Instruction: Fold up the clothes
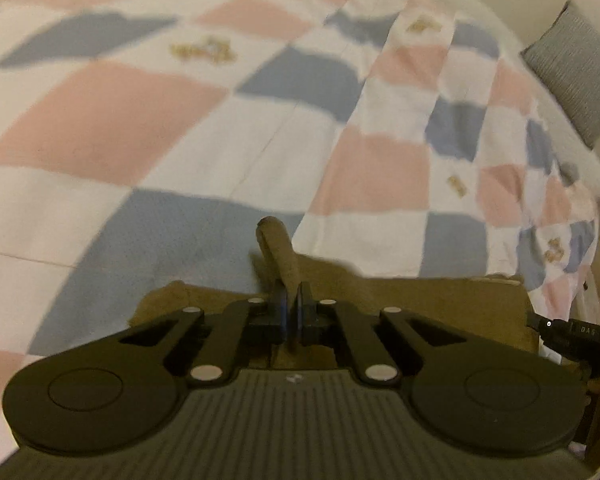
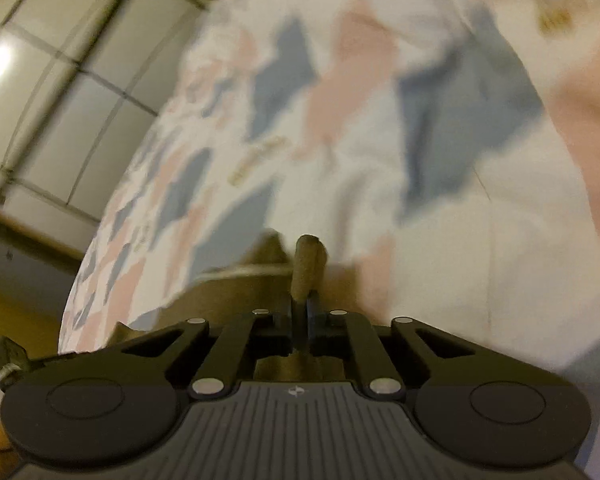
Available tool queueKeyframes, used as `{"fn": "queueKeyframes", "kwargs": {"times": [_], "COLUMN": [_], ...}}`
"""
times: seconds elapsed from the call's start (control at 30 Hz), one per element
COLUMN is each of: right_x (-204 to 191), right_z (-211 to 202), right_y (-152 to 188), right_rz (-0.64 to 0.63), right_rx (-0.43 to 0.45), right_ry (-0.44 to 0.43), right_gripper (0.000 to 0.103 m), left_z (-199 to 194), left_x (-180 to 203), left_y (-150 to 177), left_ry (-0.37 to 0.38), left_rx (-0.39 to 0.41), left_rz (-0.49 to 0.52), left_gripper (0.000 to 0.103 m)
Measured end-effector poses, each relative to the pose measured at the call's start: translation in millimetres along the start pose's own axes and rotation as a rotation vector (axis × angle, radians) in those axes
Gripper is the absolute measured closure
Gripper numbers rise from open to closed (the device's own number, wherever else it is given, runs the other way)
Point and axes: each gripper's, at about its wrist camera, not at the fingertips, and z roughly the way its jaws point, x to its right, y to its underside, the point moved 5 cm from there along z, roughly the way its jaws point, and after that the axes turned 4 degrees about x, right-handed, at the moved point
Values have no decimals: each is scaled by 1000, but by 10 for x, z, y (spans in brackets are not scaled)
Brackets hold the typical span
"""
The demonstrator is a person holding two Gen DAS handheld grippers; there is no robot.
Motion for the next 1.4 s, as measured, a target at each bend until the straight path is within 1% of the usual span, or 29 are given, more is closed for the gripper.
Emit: {"fn": "queueKeyframes", "kwargs": {"times": [0.07, 0.13, 0.17, 0.23, 0.33, 0.37, 0.4, 0.43, 0.47, 0.5, 0.53, 0.57, 0.63, 0.7, 0.8, 0.87, 0.9, 0.93, 1.0, 1.03, 1.07, 1.1, 1.13, 1.17, 1.2, 1.23, 1.27, 1.3, 1.4], "right_x": [-165, -309, -349, -388, -325, -293, -245, -200, -176, -164, -154, -153, -154, -151, -107, -37, 0, 31, 37, 28, 10, -1, -2, 0, 0, -7, -20, -53, -143], "right_z": [-92, -146, -144, -76, 159, 259, 355, 409, 411, 380, 340, 268, 73, -142, -475, -594, -629, -637, -591, -557, -509, -455, -402, -356, -311, -277, -258, -272, -368], "right_y": [-84, -159, -190, -245, -224, -194, -162, -144, -135, -129, -117, -90, 0, 147, 521, 786, 904, 1004, 1098, 1126, 1138, 1154, 1169, 1179, 1190, 1198, 1192, 1171, 1095], "right_rz": [-46, -91, -105, -119, -129, -127, -112, -86, -64, -46, -32, -22, 14, 65, 141, 202, 232, 262, 283, 286, 284, 276, 267, 267, 272, 280, 285, 267, 199], "right_rx": [26, 41, 45, 38, -2, -22, -44, -55, -51, -42, -35, -32, -40, -62, -128, -179, -197, -210, -211, -210, -212, -214, -213, -209, -210, -215, -223, -216, -178], "right_ry": [-32, -50, -55, -46, -5, 16, 52, 76, 81, 86, 90, 88, 68, 48, 50, 62, 67, 61, 37, 25, 11, 3, 2, -3, -6, -14, -28, -37, -57], "right_gripper": [96, 96, 96, 96, 95, 84, 82, 78, 70, 64, 58, 57, 57, 57, 53, 51, 49, 47, 43, 40, 36, 36, 36, 45, 58, 88, 90, 91, 92], "left_z": [-252, -459, -513, -496, -257, -160, -49, 18, 2, -26, -84, -170, -364, -607, -974, -1133, -1203, -1235, -1230, -1191, -1152, -1090, -1026, -961, -907, -883, -896, -915, -995], "left_x": [-4, -36, -79, -201, -386, -448, -521, -576, -603, -626, -633, -645, -691, -740, -773, -776, -773, -773, -765, -755, -745, -744, -745, -745, -772, -787, -776, -762, -678], "left_y": [-29, -45, -41, -9, 91, 130, 180, 211, 219, 224, 226, 241, 313, 454, 781, 1020, 1149, 1240, 1377, 1423, 1468, 1502, 1533, 1565, 1603, 1615, 1588, 1556, 1487], "left_ry": [4, -9, -15, -41, -82, -104, -125, -126, -120, -113, -113, -122, -134, -145, -149, -140, -132, -119, -90, -73, -55, -60, -68, -76, -76, -63, -58, -54, -87], "left_rx": [69, 125, 139, 141, 100, 80, 51, 28, 28, 33, 45, 53, 62, 69, 72, 69, 65, 64, 57, 51, 45, 36, 26, 17, 19, 28, 46, 65, 100], "left_rz": [-13, -26, -41, -70, -102, -106, -118, -140, -155, -168, -171, -179, -210, -278, -422, -524, -580, -619, -678, -699, -720, -715, -706, -697, -707, -717, -706, -692, -577], "left_gripper": [102, 102, 101, 101, 101, 100, 98, 93, 91, 89, 82, 78, 75, 75, 69, 60, 59, 58, 54, 49, 40, 39, 39, 47, 58, 85, 95, 96, 97]}}
